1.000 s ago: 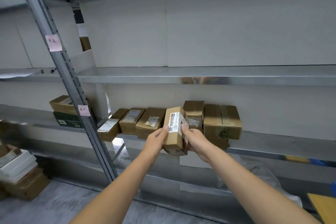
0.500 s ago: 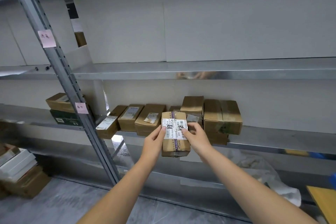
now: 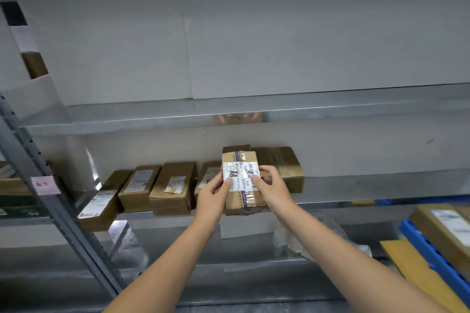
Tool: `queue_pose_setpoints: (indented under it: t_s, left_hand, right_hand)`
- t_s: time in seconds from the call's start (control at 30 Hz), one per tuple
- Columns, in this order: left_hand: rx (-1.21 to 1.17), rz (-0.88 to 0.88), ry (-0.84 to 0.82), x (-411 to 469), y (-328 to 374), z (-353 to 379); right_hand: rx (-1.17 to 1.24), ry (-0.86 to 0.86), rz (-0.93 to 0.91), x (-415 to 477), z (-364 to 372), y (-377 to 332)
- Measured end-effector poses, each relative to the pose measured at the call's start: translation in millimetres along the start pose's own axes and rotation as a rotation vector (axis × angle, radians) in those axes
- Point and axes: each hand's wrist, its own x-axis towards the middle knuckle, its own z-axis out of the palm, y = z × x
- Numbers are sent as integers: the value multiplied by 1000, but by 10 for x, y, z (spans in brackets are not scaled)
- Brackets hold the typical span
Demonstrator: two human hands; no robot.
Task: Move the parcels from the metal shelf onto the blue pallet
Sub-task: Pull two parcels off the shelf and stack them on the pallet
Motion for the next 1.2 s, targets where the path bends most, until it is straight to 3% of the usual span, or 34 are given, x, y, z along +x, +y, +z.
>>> queue_pose_setpoints:
  t_s: [0.33, 0.7, 1.0, 1.2]
  left_hand:
    - [-33, -5, -333, 56, -42, 830]
    - [-72, -57, -745, -759, -381, 2181]
    - [-49, -90, -941, -1634, -517, 3158]
    - [-11, -73, -957, -2186, -600, 3828]
  right_hand:
    - [-20, 349, 13, -352, -791, -56]
    - [-87, 788, 125, -1511, -1988, 257]
    - [-57, 986, 215, -2410, -2928, 436]
    - [-61, 990, 228, -2849, -3667, 551]
